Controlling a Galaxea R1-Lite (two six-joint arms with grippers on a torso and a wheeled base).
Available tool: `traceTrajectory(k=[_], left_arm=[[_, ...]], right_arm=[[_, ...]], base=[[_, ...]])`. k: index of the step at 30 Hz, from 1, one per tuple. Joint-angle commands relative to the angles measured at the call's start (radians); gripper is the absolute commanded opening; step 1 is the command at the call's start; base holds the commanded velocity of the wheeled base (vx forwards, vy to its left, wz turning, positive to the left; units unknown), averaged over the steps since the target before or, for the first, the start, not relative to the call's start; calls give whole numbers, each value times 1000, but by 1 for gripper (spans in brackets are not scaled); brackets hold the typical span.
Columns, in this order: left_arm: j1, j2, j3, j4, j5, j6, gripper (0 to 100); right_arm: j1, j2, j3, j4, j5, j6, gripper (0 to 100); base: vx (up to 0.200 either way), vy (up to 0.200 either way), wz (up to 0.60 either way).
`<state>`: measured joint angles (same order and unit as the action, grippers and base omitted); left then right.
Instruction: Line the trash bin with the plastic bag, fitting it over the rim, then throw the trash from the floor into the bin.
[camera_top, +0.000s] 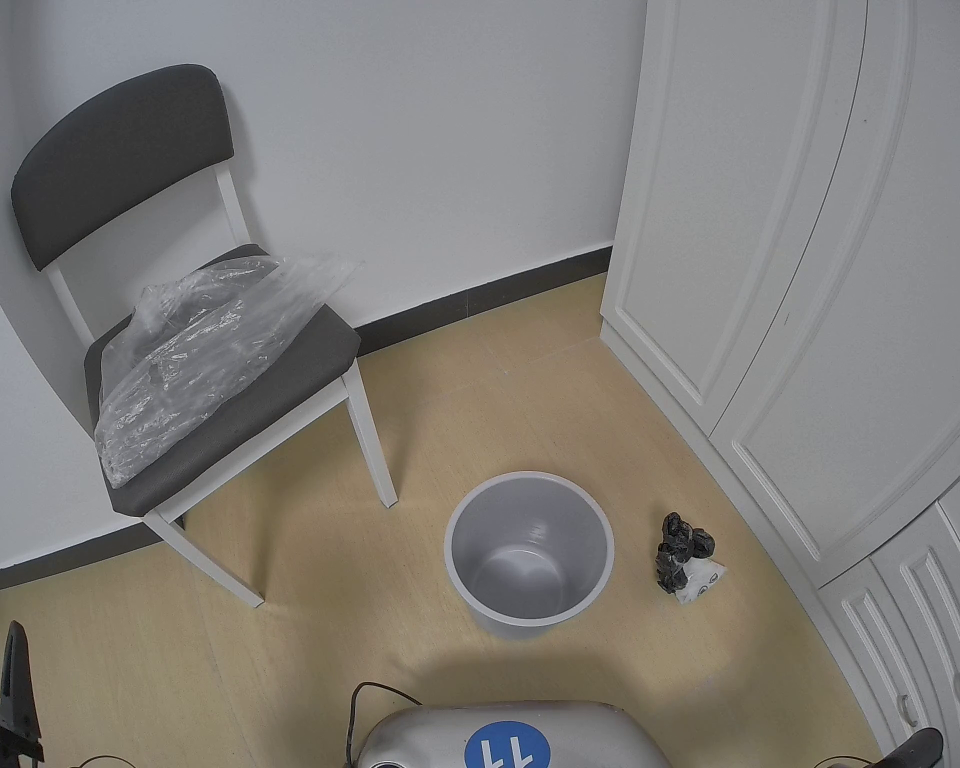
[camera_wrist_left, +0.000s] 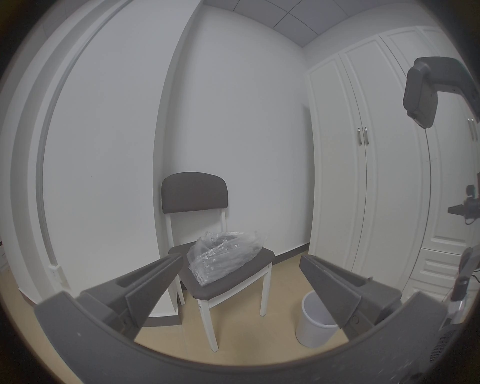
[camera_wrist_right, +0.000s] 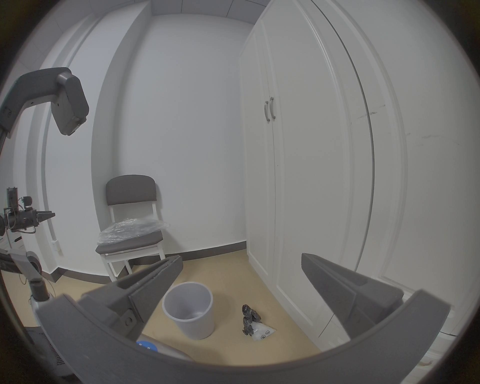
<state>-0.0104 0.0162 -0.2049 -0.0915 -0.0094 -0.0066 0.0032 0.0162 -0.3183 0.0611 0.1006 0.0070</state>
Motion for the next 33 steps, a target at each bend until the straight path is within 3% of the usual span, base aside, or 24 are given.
traceTrajectory(k=[1, 8, 16, 23, 30, 33], left_arm=[[0, -16, -16, 12, -8, 4, 100], [-8, 16, -18, 10, -11, 4, 100], [-49, 136, -53, 10, -4, 10, 100], [-42, 338, -85, -2, 2, 114, 100], [-40, 525, -142, -28, 6, 218, 100], [-37, 645, -195, -40, 39, 312, 100]], right_arm=[[-2, 4, -7, -6, 4, -1, 100], [4, 113, -71, -18, 4, 7, 100], [-8, 314, -79, -175, 7, 25, 100], [-14, 535, -131, -325, 7, 33, 100], [3, 768, -160, -570, -2, 108, 100], [49, 861, -157, -639, -13, 134, 100]], base=[[0, 0, 0], [0, 0, 0], [0, 0, 0], [0, 0, 0], [0, 0, 0], [0, 0, 0]])
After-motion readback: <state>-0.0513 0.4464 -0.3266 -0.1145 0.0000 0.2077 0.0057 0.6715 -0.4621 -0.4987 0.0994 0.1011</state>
